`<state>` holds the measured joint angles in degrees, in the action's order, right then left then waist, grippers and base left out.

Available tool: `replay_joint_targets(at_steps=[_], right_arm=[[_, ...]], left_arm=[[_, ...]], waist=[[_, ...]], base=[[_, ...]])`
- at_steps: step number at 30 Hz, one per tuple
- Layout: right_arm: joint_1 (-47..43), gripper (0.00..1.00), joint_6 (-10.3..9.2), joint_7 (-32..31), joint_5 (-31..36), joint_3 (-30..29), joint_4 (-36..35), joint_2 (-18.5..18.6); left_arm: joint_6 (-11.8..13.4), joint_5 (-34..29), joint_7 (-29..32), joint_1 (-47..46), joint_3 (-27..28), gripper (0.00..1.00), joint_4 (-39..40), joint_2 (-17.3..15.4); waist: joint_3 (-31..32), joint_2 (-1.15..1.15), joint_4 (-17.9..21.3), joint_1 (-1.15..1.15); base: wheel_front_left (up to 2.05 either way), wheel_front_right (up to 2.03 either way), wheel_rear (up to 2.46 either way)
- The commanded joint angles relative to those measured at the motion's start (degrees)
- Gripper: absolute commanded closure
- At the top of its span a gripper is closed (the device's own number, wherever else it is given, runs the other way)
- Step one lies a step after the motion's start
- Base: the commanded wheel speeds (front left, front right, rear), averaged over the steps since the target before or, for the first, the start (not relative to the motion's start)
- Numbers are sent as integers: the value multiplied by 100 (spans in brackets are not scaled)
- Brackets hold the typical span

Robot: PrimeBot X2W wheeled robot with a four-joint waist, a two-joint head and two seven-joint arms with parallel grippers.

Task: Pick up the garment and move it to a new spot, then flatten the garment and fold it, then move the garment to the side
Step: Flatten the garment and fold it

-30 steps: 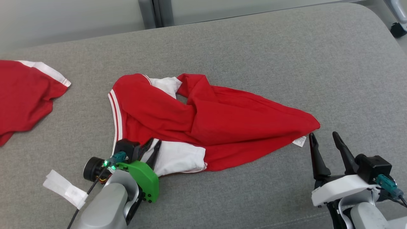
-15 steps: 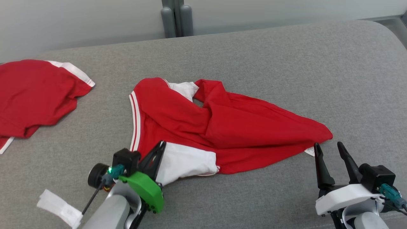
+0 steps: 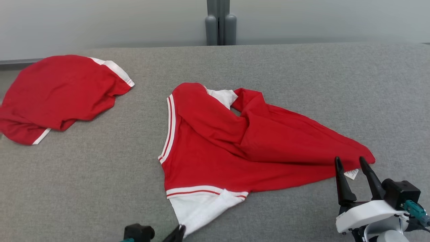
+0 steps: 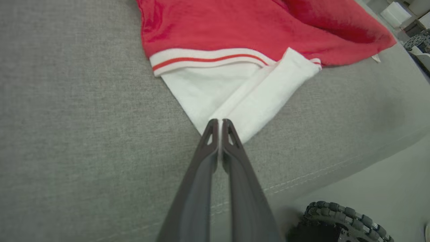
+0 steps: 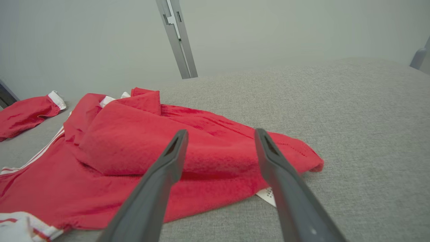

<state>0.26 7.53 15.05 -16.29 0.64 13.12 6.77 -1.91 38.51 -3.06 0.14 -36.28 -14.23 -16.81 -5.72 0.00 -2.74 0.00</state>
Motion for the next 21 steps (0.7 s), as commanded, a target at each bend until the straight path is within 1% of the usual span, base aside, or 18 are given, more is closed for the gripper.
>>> replay_joint_targets(at_steps=[1, 4, 5, 6, 7, 8, 12, 19, 21], right_arm=[[-66, 0, -8, 19, 27, -32, -23, 8], [-87, 0, -8, 18, 24, -70, -8, 28], [-91, 0, -8, 18, 23, -79, 3, 32], [-90, 0, -8, 19, 23, -81, 11, 34], [-92, 0, -8, 19, 24, -79, 20, 35], [-93, 0, -8, 19, 26, -71, 33, 31], [-105, 0, -8, 19, 29, -37, 80, 14], [-108, 0, -8, 18, 13, -23, 145, 28], [-113, 0, -8, 19, 13, -14, 153, 29]], left_arm=[[11, 83, 211, 171, -54, 100, 116, -89], [-33, 259, 529, 353, -163, 100, 377, -156], [-6, 265, 583, 377, -175, 100, 466, -174], [52, 233, 564, 376, -155, 85, 540, -185], [95, 185, 531, 367, -139, 0, 599, -188], [159, 161, 494, 361, -118, 0, 656, -176], [279, 46, 224, 266, 11, 0, 819, -187], [615, -233, -757, 84, 467, 0, 826, -110], [685, -315, -956, 28, 600, 0, 787, -102]], waist=[[18, 0, -67, 0], [32, 0, -124, 0], [42, 0, -140, 0], [50, 0, -152, 0], [62, 0, -161, 0], [76, 0, -167, 0], [136, 0, -161, 0], [247, 0, -34, 0], [277, 0, 8, 0]], base=[[0, 0, 0], [0, 0, 0], [0, 0, 0], [0, 0, 0], [0, 0, 0], [0, 0, 0], [0, 0, 0], [0, 0, 0], [0, 0, 0]])
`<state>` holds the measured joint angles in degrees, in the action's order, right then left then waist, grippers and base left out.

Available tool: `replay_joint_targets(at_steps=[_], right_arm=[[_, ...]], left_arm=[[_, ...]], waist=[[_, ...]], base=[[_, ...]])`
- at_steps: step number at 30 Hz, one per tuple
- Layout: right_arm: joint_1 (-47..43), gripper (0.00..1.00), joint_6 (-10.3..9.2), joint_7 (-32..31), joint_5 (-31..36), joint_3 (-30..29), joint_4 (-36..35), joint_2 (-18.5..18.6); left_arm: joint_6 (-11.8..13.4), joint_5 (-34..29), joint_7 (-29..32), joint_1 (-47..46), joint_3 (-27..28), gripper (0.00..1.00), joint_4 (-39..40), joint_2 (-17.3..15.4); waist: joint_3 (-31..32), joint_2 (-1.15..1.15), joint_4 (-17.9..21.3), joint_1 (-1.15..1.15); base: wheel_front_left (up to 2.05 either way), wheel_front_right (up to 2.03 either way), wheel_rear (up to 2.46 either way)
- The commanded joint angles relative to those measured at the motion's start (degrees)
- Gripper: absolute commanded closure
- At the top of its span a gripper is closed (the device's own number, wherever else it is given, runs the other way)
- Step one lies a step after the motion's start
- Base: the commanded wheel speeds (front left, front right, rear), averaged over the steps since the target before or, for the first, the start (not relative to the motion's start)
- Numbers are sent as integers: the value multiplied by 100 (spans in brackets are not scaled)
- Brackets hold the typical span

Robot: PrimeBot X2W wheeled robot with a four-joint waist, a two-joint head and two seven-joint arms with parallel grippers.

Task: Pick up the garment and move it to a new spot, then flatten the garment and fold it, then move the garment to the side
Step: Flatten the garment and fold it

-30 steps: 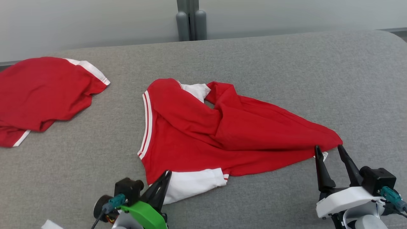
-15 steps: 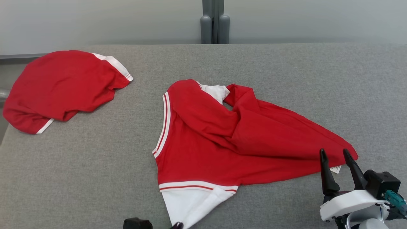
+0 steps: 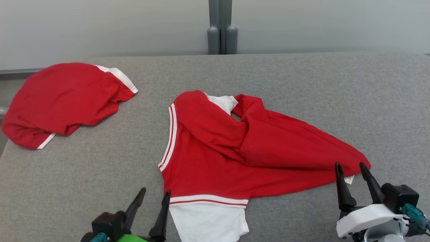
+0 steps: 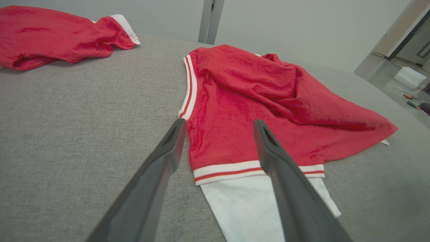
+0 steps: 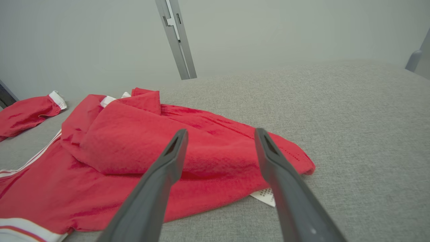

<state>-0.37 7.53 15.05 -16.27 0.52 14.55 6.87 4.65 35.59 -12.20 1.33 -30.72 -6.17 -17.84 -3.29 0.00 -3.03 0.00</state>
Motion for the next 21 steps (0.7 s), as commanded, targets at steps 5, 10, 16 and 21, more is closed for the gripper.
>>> replay_joint_targets(at_steps=[5, 10, 16, 21], right_arm=[[-68, 0, -8, 19, 27, -5, 18, 35], [-90, 0, -8, 19, 49, -4, 18, 45], [-126, 0, -8, 18, 52, -15, 33, 71], [-161, 0, -8, 18, 71, -64, 47, 77]], left_arm=[[140, -259, -264, -213, 429, 0, -78, 60], [81, -571, -297, -300, 1009, 0, -55, 187], [-34, -1047, -300, -163, 1647, 0, -78, 382], [-267, -1359, -299, -118, 2165, 0, -167, 590]], waist=[[102, 0, 116, 0], [165, 0, 177, 0], [230, 0, 234, 0], [243, 0, 259, 0]], base=[[0, 0, 0], [0, 0, 0], [0, 0, 0], [0, 0, 0]])
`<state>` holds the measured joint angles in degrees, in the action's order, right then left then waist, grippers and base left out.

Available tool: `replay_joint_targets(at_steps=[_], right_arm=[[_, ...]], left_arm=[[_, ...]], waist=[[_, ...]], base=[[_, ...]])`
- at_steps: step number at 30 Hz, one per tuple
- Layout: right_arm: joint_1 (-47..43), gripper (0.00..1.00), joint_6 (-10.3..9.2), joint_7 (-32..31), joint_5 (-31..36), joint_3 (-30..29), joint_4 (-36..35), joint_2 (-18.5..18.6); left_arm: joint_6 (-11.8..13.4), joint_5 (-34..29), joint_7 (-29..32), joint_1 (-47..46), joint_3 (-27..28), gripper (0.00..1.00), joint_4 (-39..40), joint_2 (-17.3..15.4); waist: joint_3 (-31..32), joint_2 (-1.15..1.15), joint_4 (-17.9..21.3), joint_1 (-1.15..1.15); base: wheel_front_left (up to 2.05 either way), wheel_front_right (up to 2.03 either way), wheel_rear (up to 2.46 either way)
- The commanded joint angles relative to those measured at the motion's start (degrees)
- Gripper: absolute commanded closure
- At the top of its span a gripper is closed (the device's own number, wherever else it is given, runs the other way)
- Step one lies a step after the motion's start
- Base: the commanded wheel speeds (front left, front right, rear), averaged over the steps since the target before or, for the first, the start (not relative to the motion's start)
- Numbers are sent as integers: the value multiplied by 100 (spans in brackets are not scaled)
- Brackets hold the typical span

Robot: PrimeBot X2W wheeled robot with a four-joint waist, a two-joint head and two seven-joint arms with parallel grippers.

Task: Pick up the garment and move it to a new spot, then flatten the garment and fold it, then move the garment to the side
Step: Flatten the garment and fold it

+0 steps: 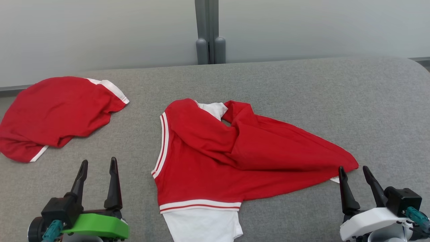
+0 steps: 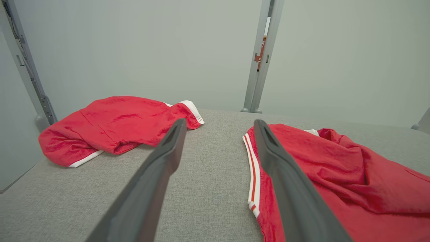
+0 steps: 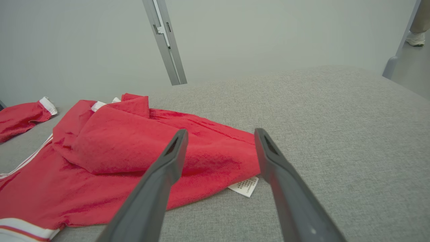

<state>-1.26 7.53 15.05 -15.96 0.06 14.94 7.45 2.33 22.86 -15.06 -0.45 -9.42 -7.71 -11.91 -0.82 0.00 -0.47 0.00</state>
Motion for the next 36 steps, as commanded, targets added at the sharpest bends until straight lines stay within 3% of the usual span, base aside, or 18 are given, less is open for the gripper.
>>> replay_joint_targets(at_steps=[1, 9, 17, 27, 36], right_arm=[[-73, 0, -8, 19, 47, -27, 16, 13], [-25, 0, -8, 19, 64, -76, 143, 105], [660, 0, -8, 18, 157, 190, 455, 460], [2195, 0, -8, -312, -76, 893, 2014, 1141], [2570, 0, -8, -589, -550, 1321, 3424, 1326]], left_arm=[[-93, -106, -8, 59, 121, 0, -44, 35], [-576, -468, -8, 93, 750, 0, -287, 378], [-804, -795, -8, -16, 990, 0, -376, 648], [-935, -994, -9, -270, 947, 0, -431, 842], [-974, -985, -9, -370, 900, 0, -491, 890]], waist=[[-4, 0, 6, 0], [5, 0, 43, 0], [-76, 0, -5, 0], [-428, 0, -334, 0], [-587, 0, -521, 0]], base=[[0, 0, 0], [0, 0, 0], [0, 0, 0], [0, 0, 0], [0, 0, 0]])
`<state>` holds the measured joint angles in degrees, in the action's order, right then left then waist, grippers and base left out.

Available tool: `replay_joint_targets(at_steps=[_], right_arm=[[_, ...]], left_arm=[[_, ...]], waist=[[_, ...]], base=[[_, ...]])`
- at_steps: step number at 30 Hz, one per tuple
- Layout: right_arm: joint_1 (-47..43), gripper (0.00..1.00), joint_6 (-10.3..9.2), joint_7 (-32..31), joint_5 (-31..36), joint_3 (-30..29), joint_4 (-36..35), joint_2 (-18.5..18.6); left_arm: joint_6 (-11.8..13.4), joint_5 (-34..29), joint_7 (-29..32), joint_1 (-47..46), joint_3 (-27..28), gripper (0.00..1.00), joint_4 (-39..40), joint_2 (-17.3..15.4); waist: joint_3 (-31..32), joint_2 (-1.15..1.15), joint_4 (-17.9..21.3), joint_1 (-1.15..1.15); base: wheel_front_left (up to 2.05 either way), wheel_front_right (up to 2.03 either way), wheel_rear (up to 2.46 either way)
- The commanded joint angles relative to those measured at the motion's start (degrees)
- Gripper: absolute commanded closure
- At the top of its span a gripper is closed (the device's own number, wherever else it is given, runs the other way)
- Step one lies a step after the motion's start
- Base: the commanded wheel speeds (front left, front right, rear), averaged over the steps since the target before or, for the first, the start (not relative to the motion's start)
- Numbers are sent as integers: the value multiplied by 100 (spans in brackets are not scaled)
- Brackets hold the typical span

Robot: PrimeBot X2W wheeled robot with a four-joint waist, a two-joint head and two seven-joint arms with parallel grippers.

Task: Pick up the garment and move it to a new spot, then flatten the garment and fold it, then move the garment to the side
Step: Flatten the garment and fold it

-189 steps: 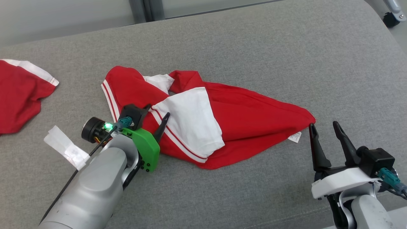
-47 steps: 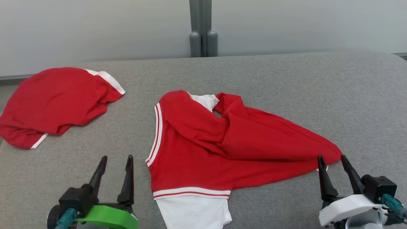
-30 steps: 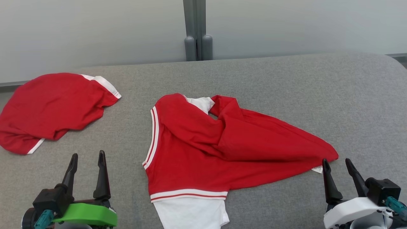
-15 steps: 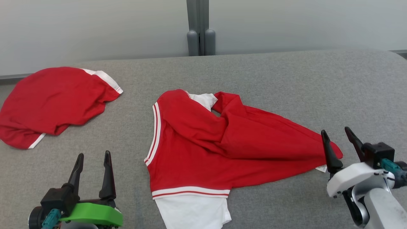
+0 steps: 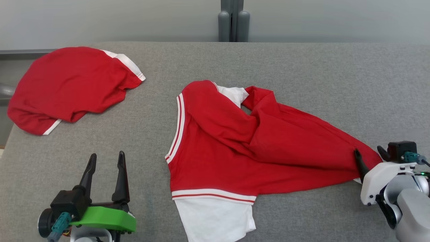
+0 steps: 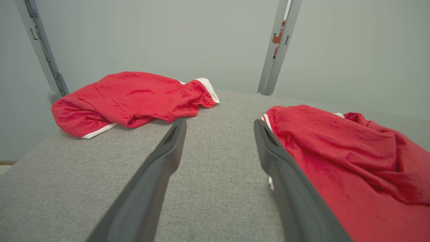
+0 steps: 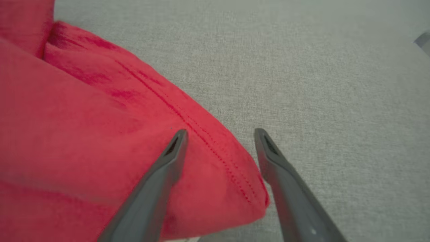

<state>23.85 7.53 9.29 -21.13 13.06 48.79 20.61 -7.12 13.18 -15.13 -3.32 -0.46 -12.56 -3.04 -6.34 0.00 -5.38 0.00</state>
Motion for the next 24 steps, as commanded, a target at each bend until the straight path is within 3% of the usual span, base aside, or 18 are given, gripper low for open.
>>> replay_joint_targets(at_steps=[1, 4, 5, 6, 7, 14, 23, 24], right_arm=[[71, 0, -8, -46, -67, 61, 152, 11], [98, 0, -8, -252, -260, 227, 487, -69], [97, 26, -8, -319, -327, 277, 556, -96], [98, 82, -8, -359, -404, 343, 614, -112], [108, 100, -8, -371, -465, 389, 644, -112], [28, 100, -11, 89, -904, 537, 593, 10], [-664, 100, -10, 412, -1384, 447, 27, 131], [-736, 93, -10, 426, -1410, 428, -59, 147]], left_arm=[[-31, -14, -2, -86, 11, 0, -6, 4], [-37, -17, -1, -84, 27, 0, -24, 10], [-30, -21, -1, -91, 28, 0, -31, 11], [-30, -28, -1, -104, 21, 0, -40, 12], [-32, -30, -1, -117, 12, 0, -46, 12], [-38, 62, -1, -93, -36, 0, -69, 12], [-41, 57, -1, 83, 60, 0, -71, 11], [-41, 48, -1, 95, 86, 0, -66, 11]], waist=[[-39, 0, -26, 0], [-53, 0, 21, 0], [-55, 0, 39, 0], [-54, 0, 62, 0], [-54, 0, 78, 0], [1, 0, 218, 0], [101, 0, 425, 0], [108, 0, 454, 0]], base=[[0, 0, 0], [0, 0, 0], [0, 0, 0], [0, 0, 0], [0, 0, 0], [0, 0, 0], [0, 0, 0], [0, 0, 0]])
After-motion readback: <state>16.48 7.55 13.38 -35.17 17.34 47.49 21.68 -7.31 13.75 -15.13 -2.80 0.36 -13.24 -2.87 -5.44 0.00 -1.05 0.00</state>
